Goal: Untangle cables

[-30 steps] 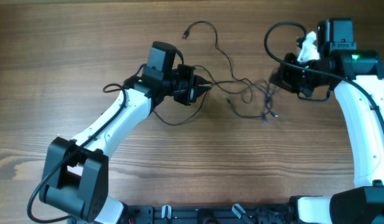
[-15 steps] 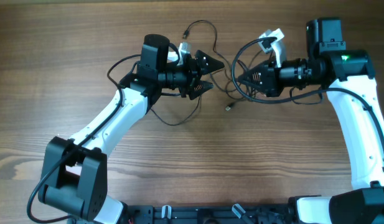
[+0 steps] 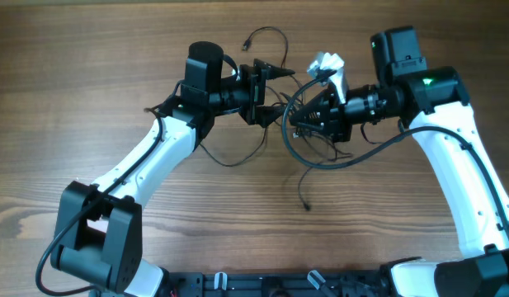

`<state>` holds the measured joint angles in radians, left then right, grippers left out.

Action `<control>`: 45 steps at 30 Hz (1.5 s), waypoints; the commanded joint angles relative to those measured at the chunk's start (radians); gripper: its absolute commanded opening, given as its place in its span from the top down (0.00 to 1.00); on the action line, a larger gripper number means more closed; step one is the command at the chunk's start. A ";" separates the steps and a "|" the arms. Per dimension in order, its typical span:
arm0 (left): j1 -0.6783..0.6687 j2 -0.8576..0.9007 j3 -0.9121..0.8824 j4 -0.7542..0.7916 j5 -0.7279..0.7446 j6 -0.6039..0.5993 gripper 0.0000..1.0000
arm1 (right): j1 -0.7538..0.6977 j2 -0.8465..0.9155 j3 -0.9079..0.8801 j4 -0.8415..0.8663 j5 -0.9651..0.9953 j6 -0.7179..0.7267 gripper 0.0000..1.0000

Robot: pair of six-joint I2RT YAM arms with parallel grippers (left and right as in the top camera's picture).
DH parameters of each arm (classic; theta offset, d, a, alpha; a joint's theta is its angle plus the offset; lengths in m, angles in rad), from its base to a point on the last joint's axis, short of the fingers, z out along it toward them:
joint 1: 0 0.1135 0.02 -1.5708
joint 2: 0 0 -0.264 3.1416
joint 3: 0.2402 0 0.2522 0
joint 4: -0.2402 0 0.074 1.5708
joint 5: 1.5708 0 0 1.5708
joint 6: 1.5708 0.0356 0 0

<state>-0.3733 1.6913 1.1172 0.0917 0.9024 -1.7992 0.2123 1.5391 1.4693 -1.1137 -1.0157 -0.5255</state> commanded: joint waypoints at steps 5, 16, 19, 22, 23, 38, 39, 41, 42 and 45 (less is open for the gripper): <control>0.000 -0.003 0.001 0.004 -0.006 -0.127 0.96 | 0.034 0.009 0.001 -0.018 0.081 -0.021 0.95; 0.175 -0.003 0.001 0.233 0.225 0.465 0.96 | 0.033 0.023 -0.027 0.178 0.697 0.776 0.00; 0.175 -0.003 0.001 0.497 0.348 0.457 0.96 | 0.037 0.051 -0.106 0.259 0.467 0.740 0.00; 0.175 -0.003 0.001 0.633 0.344 0.404 0.96 | 0.062 0.077 -0.196 0.292 0.302 0.621 0.00; 0.175 -0.003 0.001 0.636 0.334 0.404 0.96 | 0.075 0.085 -0.237 0.309 0.265 0.579 0.00; 0.591 -0.003 0.001 0.634 0.590 0.514 0.96 | -0.404 0.028 -0.370 0.250 0.488 0.816 0.96; 0.643 -0.003 0.001 0.635 0.590 0.514 0.96 | -0.489 0.025 -0.370 0.237 0.484 0.817 0.96; 0.769 -0.003 0.001 0.634 0.589 0.517 0.96 | -0.640 0.025 -0.370 0.201 0.485 0.812 0.96; 0.799 -0.003 0.001 0.634 0.589 0.526 0.96 | -0.687 0.025 -0.370 0.194 0.485 0.813 0.96; 0.984 -0.003 0.001 0.617 0.569 0.592 0.96 | -0.842 0.025 -0.370 0.192 0.485 0.817 0.96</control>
<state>0.4896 1.6901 1.1118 0.7200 1.4708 -1.2842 -0.5472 1.5871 1.1000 -0.9199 -0.5495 0.2729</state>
